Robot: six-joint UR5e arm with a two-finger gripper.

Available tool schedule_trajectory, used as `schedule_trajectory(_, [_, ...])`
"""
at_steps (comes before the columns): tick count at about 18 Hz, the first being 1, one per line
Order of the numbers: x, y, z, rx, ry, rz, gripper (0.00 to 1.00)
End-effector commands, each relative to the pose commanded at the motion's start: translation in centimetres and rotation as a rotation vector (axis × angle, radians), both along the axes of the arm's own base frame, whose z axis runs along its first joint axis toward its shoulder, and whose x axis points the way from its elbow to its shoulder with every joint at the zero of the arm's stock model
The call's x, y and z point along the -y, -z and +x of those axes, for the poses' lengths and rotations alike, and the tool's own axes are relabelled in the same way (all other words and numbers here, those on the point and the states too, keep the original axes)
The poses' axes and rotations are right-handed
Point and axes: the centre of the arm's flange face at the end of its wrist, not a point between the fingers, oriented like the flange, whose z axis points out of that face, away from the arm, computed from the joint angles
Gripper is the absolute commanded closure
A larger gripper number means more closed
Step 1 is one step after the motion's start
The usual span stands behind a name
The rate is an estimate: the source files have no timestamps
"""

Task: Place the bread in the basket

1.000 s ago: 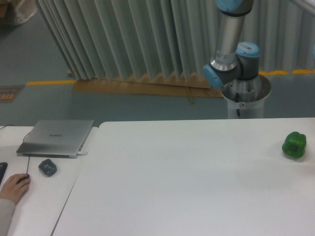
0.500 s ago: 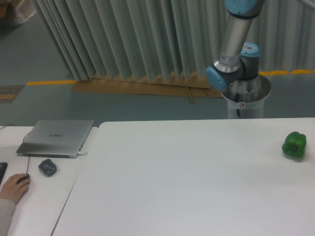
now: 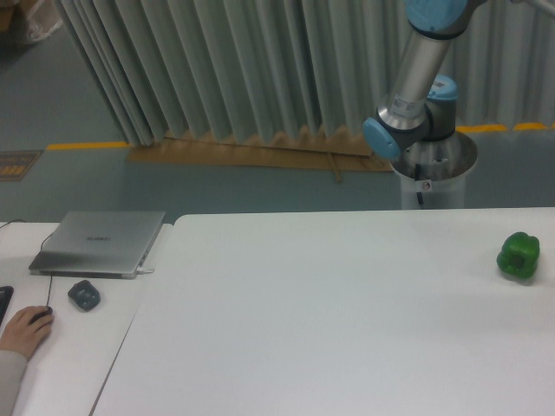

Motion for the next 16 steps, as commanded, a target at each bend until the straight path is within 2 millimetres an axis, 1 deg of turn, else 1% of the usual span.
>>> schedule_trajectory(2, [0.0,-0.2,-0.4,-0.031,-0.001,0.006,0.73])
schedule_trajectory(4, [1.0,-0.4,-1.2,-0.065,-0.015,0.013,0.73])
schedule_trajectory(6, [1.6,1.8,-2.1,-0.049,0.015,0.007,0.73])
schedule_trajectory(8, [1.5,3.1,-2.3,-0.027,0.036,-0.009,0.73])
schedule_trajectory(11, [1.1,4.4,-2.9,-0.016,0.026,-0.011,0.73])
schedule_trajectory(14, [1.3,4.4,-3.0,-0.016,0.024,-0.008,0.73])
schedule_trajectory(15, [1.2,4.5,-2.8,-0.013,0.026,-0.009,0.55])
schedule_trajectory(16, [1.2,4.4,-2.6,-0.012,0.031,-0.003,0.01])
